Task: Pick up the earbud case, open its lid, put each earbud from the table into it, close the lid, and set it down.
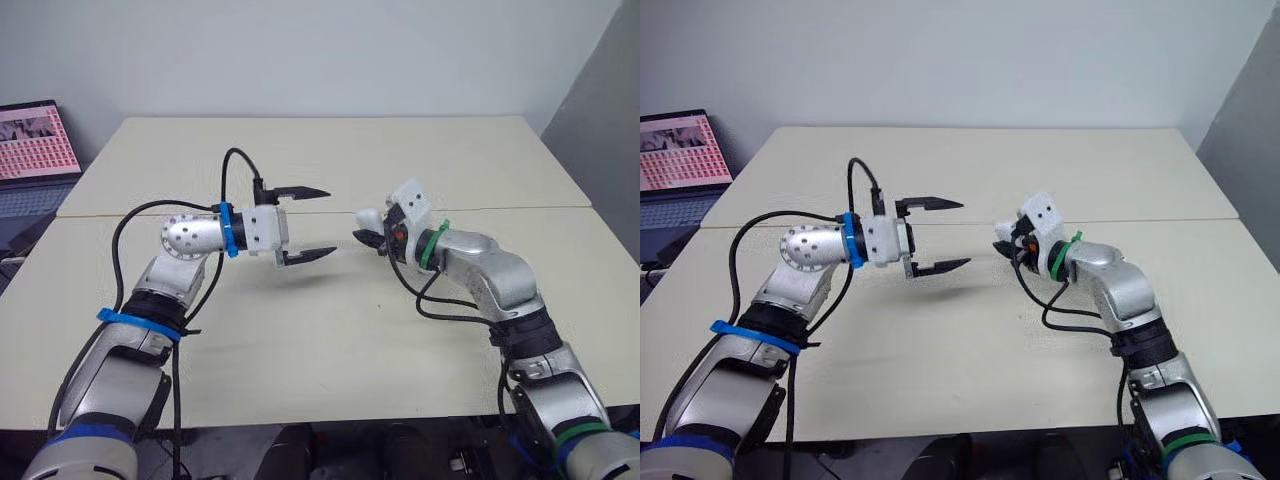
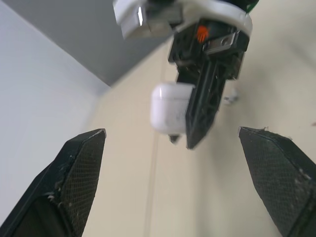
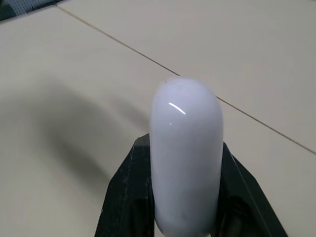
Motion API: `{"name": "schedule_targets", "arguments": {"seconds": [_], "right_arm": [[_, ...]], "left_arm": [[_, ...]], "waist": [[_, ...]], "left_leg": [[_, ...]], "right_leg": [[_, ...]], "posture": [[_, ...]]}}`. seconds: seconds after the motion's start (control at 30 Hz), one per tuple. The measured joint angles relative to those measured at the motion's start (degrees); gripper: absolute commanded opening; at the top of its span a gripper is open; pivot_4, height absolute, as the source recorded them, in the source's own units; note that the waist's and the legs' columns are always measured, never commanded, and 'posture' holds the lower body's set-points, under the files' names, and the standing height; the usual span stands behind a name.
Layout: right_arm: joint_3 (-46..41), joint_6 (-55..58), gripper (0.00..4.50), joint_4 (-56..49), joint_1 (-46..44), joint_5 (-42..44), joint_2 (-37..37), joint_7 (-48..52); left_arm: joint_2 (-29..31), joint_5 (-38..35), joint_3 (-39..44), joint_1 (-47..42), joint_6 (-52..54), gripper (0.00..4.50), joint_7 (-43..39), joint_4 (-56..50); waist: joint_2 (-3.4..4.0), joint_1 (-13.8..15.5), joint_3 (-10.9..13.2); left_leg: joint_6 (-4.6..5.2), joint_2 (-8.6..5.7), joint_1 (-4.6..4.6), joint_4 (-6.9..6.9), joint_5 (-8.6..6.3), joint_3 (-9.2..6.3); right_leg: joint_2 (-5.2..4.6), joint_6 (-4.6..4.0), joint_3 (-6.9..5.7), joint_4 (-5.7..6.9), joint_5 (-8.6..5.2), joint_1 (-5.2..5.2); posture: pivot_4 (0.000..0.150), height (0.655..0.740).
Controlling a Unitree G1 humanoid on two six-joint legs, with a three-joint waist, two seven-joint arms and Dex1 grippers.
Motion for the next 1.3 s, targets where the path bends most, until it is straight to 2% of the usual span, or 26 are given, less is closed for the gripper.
{"name": "schedule_targets", "arguments": {"seconds": [0.1,0.23,0.73,0.83,0.9,1.17,1.23,1.3], "right_arm": [[4.8,-3.5,0.84,-1.1,0.0,-3.9,-1.4,3.2],[7.2,-4.4,0.84,-3.6,0.0,-6.5,-1.7,5.7],[8.9,-5.4,0.84,-6.1,-0.4,-12.8,-2.4,9.3],[8.9,-5.4,0.84,-6.1,-0.5,-13.5,-2.3,9.5],[9.0,-5.5,0.84,-6.1,-0.5,-14.2,-2.4,9.7],[9.1,-5.7,0.84,-6.8,-0.5,-16.4,-2.5,10.7],[9.0,-5.9,1.58,-6.8,-0.5,-16.7,-2.5,10.6],[8.1,-5.8,2.10,-7.2,-0.2,-16.4,-1.9,10.3]], "left_arm": [[-0.9,0.1,0.0,-2.0,7.0,3.26,-4.2,-0.8],[-2.5,2.0,0.0,-3.4,10.0,1.93,-7.8,-1.2],[-5.0,10.0,0.1,-6.1,9.8,1.91,-11.8,3.5],[-5.6,10.1,0.4,-6.2,9.2,1.36,-12.4,4.3],[-5.8,10.1,0.5,-6.3,9.0,0.81,-13.5,4.9],[-6.4,10.2,0.7,-6.8,8.9,0.79,-14.2,5.7],[-6.5,10.2,1.0,-6.8,9.1,0.79,-14.2,5.7],[-6.9,9.9,1.9,-6.8,10.1,0.79,-13.9,5.7]], "waist": [[0.00,-0.4,0.0],[0.00,-0.5,0.0],[0.00,-0.3,0.0],[-0.01,-0.3,0.0],[-0.01,-0.4,0.0],[-0.01,-0.4,0.0],[-0.01,-0.4,0.0],[-0.01,-0.4,0.0]], "left_leg": [[0.00,0.01,0.00,-0.02,0.00,-0.01],[-0.01,0.07,0.00,-0.02,0.00,-0.03],[-0.01,0.07,0.00,-0.02,0.00,-0.04],[-0.01,0.07,0.00,-0.02,0.00,-0.04],[-0.01,0.07,0.00,-0.02,0.00,-0.04],[-0.01,0.07,0.00,-0.02,0.00,-0.04],[-0.01,0.07,0.00,-0.02,0.01,-0.04],[-0.01,0.07,0.00,-0.02,0.01,-0.05]], "right_leg": [[0.10,0.00,-0.01,-0.02,0.00,-0.01],[0.12,-0.01,-0.01,-0.01,0.00,-0.01],[0.12,-0.01,-0.01,-0.02,0.00,0.00],[0.11,-0.01,0.00,-0.02,0.00,0.00],[0.11,-0.01,-0.01,-0.01,0.00,-0.01],[0.10,-0.01,0.00,-0.01,0.00,0.00],[0.10,-0.02,0.00,-0.01,0.00,0.00],[0.10,-0.01,-0.01,-0.01,0.00,0.00]], "posture": [[0.150,0.7400],[0.150,0.7400],[0.150,0.7400],[0.150,0.7400],[0.150,0.7400],[0.150,0.7400],[0.150,0.7400],[0.150,0.7400]]}}
